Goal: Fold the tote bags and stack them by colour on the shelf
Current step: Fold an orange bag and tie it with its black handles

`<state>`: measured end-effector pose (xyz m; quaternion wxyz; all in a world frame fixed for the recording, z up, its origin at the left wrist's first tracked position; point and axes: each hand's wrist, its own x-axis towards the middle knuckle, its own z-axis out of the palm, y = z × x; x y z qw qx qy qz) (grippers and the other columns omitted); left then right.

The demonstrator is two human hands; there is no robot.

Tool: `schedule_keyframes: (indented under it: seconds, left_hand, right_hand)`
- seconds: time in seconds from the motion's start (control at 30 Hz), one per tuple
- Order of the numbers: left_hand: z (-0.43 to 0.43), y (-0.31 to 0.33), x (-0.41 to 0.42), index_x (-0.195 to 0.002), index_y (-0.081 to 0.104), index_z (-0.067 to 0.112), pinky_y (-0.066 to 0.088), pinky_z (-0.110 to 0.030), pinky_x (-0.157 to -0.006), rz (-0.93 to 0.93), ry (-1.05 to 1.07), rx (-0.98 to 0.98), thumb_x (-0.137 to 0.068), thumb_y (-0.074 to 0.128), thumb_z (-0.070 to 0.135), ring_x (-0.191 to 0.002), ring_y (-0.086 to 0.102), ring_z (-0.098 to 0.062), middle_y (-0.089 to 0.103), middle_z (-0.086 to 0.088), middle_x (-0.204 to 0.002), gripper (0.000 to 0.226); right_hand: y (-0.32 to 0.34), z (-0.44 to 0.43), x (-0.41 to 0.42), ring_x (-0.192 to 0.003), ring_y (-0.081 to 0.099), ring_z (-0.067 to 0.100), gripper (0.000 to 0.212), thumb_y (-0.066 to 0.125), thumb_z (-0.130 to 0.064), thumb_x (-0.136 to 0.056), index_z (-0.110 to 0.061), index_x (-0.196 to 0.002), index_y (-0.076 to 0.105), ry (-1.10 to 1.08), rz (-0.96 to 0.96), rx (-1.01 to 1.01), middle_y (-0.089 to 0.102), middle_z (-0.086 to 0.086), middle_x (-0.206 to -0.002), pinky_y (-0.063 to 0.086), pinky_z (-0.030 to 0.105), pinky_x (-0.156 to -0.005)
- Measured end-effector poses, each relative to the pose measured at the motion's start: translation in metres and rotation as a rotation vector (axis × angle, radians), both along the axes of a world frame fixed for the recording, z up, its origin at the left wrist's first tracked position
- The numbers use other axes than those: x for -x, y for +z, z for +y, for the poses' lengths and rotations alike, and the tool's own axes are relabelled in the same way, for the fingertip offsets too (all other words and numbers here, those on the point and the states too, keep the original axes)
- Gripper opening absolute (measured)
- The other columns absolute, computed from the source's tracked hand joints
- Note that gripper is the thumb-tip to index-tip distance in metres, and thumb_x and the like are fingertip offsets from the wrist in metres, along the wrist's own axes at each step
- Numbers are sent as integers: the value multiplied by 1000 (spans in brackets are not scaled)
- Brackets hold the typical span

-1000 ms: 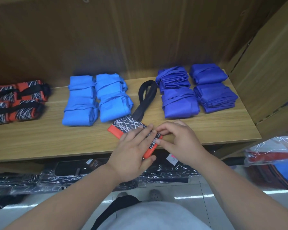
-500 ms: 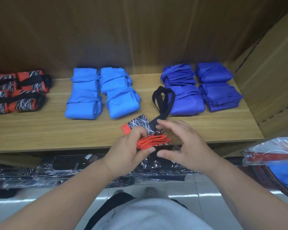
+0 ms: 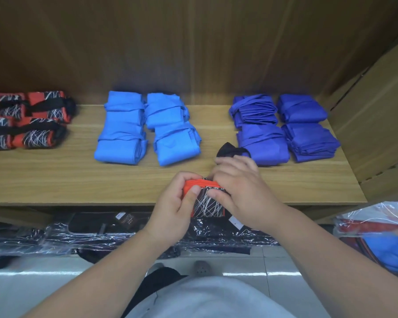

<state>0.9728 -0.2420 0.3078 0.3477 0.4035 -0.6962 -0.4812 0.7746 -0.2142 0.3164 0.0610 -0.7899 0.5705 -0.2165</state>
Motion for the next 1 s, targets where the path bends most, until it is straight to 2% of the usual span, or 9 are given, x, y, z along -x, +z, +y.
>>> schedule_keyframes:
  seconds: [0.13, 0.23, 0.3, 0.4, 0.47, 0.57, 0.67, 0.87, 1.0]
  left_hand:
    - [-6, -2, 5, -107, 60, 29, 43, -13, -83, -55, 11, 80, -99, 50, 24, -94, 60, -4, 65, 16, -97, 14]
    - [-12, -7, 12, -108, 68, 15, 43, -15, -87, -148, 44, 267, -99, 53, 21, -96, 56, -3, 62, 1, -99, 19]
    - [-15, -11, 14, -108, 71, 9, 47, -28, -86, -243, 79, 423, -97, 54, 25, -93, 56, -12, 61, -3, -98, 26]
    - [-21, -16, 8, -104, 76, 15, 46, -42, -80, -393, 162, 617, -94, 59, 32, -92, 58, -24, 64, 1, -97, 26]
    - [-23, -19, 3, -104, 76, 17, 45, -45, -82, -405, 146, 618, -94, 59, 36, -94, 59, -24, 66, 3, -99, 28]
    - [-23, -21, 1, -103, 76, 19, 46, -47, -83, -397, 115, 567, -95, 57, 36, -95, 60, -22, 67, 6, -98, 26]
    - [-23, -24, 4, -97, 75, 20, 45, -45, -82, -397, 133, 536, -94, 56, 32, -93, 60, -20, 67, 8, -94, 23]
    - [-27, -24, 6, -90, 71, 21, 42, -45, -80, -431, 121, 475, -96, 52, 32, -87, 55, -21, 59, 6, -86, 23]
    - [-31, -22, 6, -93, 73, 22, 42, -44, -84, -398, 129, 408, -95, 50, 36, -90, 59, -21, 62, 7, -89, 26]
  right_hand:
    - [-10, -7, -3, -88, 58, 24, 45, 40, -49, -102, -12, -98, 65, -41, -199, -127, 60, -4, -103, 48, 43, -81]
    - [-19, -11, -3, -87, 57, 21, 48, 39, -48, -102, -10, -92, 66, -102, -233, -100, 59, -5, -99, 49, 41, -76]
    - [-25, -14, -3, -89, 54, 20, 48, 40, -47, -102, -10, -87, 67, -128, -223, -64, 61, -4, -95, 47, 40, -77]
    - [-32, -17, -3, -85, 50, 18, 47, 47, -49, -99, -11, -79, 67, -155, -226, -12, 61, -5, -90, 44, 34, -77]
    - [-30, -17, -4, -83, 49, 14, 42, 54, -52, -94, -13, -84, 66, -187, -277, -25, 58, -9, -85, 42, 29, -74]
    - [-28, -18, -6, -87, 50, 8, 35, 63, -51, -91, -21, -108, 68, -196, -358, -83, 58, -16, -89, 40, 21, -76]
    - [-33, -18, -9, -86, 55, 13, 30, 59, -47, -93, -23, -99, 76, -148, -372, -21, 64, -13, -89, 44, 27, -80]
    - [-29, -20, -14, -79, 57, 15, 34, 54, -44, -95, -19, -88, 76, -191, -363, -9, 62, -8, -82, 47, 31, -71]
    - [-29, -10, -4, -98, 59, 12, 57, 60, -63, -86, -20, -121, 72, -129, -395, -141, 66, -7, -108, 47, 31, -92]
